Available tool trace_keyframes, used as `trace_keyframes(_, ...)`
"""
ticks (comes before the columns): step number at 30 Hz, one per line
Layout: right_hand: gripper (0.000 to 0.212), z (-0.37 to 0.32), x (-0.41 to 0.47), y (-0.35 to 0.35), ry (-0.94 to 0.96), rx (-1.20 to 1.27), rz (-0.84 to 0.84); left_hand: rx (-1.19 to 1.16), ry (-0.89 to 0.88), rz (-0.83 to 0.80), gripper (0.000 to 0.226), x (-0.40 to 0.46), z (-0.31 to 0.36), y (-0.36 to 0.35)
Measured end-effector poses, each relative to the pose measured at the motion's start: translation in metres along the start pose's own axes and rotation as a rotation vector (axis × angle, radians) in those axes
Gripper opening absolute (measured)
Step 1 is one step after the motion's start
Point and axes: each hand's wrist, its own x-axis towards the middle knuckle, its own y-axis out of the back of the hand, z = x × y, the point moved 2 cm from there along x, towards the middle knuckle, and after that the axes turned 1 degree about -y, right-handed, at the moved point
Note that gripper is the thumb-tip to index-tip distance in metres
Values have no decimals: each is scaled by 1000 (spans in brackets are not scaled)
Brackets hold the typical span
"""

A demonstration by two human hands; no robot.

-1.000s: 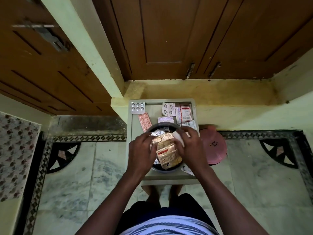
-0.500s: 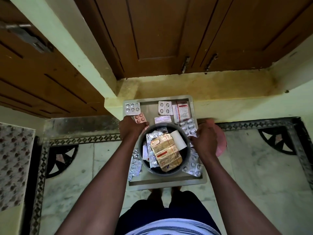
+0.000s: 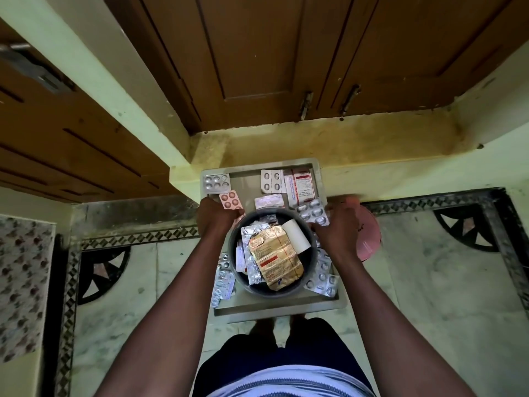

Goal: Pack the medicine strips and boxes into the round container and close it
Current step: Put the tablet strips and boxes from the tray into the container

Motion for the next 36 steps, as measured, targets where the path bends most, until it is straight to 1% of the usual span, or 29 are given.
trace_keyframes(2,36,-1,3,-2,-7,7,-18,27,7,2,53,4,-5,0)
trace_keyframes(3,35,-1,5,-3,-22,14,-27,29,6,1,52,6,-7,0)
trace_keyframes(6,33,-2,9,-1,-69,57,-61,-11,0,-4,38,10,-10,1)
trace_keyframes(9,37,-5,7,5,-89,92,-77,-60,-4,-9,43,9,-8,5)
trace_keyframes(12,42,-7,1,13,-65,148,-84,-52,-4,-39,43,11,-8,8)
trace_keyframes(15,36,-9,-9,21,-37,201,-71,-59,2,-55,37,12,-13,10)
trace_keyframes(17,29,-14,-15,29,8,227,0,-96,7,-64,38,12,-16,11)
trace_keyframes(20,20,-26,-26,41,136,239,102,-117,0,-88,42,12,-17,12)
trace_keyframes(24,19,-49,-39,42,304,172,196,-187,-64,-122,33,4,-18,17)
trace_keyframes(27,24,-64,-44,36,375,229,162,-286,-155,-87,22,-3,-18,28)
trace_keyframes(30,24,-74,-49,30,348,340,124,-374,-285,-19,16,-19,-11,46)
trace_keyframes(31,25,-75,-51,28,320,380,109,-394,-304,-31,16,-28,-8,52)
trace_keyframes(33,29,-74,-55,23,264,439,66,-399,-304,-107,21,-46,-5,58)
trace_keyframes(36,31,-65,-66,14,234,390,16,-292,-269,-225,36,-76,-11,49)
